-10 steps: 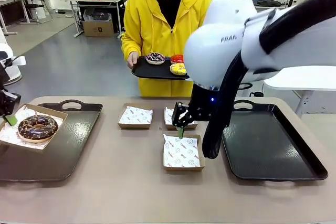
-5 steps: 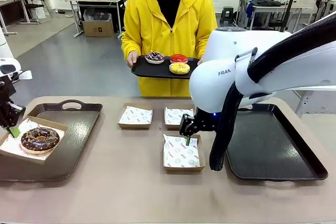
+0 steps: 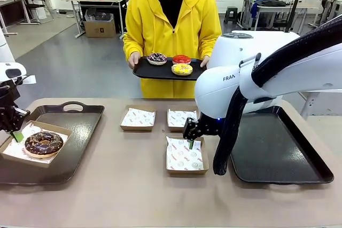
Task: Individually package the donuts and arrange them on the tray.
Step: Place the picked Paper togo box on the Handle tray while simultaneously picking up another Paper togo box from the table with the other hand.
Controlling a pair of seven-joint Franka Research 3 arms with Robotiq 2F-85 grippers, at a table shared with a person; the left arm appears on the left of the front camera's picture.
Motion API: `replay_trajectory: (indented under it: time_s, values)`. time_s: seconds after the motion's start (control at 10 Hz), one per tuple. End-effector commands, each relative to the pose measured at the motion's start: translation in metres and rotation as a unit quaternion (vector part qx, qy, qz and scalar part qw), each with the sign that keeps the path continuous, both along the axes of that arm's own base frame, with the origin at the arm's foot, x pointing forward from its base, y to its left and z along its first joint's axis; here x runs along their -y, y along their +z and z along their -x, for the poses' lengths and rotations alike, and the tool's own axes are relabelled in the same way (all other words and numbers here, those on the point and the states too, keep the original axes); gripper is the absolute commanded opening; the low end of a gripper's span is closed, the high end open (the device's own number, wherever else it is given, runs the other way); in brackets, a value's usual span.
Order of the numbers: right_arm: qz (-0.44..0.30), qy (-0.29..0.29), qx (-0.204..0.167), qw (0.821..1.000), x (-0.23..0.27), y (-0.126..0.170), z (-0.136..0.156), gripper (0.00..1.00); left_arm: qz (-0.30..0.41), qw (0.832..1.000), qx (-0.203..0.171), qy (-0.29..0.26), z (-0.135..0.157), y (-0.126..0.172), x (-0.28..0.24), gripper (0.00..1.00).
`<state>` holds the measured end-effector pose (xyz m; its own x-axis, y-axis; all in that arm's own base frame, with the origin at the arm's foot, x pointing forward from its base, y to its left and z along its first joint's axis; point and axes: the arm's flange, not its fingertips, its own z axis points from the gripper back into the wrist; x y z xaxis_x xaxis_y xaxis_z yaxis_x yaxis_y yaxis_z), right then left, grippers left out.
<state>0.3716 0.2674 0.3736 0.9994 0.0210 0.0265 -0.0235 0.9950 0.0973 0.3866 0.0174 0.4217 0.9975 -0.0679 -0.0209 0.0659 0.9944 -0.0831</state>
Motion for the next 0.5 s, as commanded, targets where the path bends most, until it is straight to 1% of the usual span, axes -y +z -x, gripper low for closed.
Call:
replay_trajectory:
  time_s: [0.0,0.1,0.2,0.4]
  values:
    - [0.007,0.0,-0.002,1.0,0.0,0.003,0.001,1.0,0.0,1.0,-0.003,0.0,-0.001,-0.002,0.0,0.01]
    - [0.0,0.0,0.0,1.0,0.0,0.0,0.0,1.0,-0.005,0.998,0.056,0.033,0.001,-0.015,0.005,0.01]
    - [0.016,-0.031,-0.003,0.999,-0.005,-0.01,-0.001,1.0,0.003,0.995,0.077,0.063,0.003,-0.025,0.003,0.01]
    - [0.038,-0.074,-0.004,0.997,-0.016,-0.026,-0.008,1.0,0.02,0.989,0.121,0.084,0.009,-0.035,0.0,0.01]
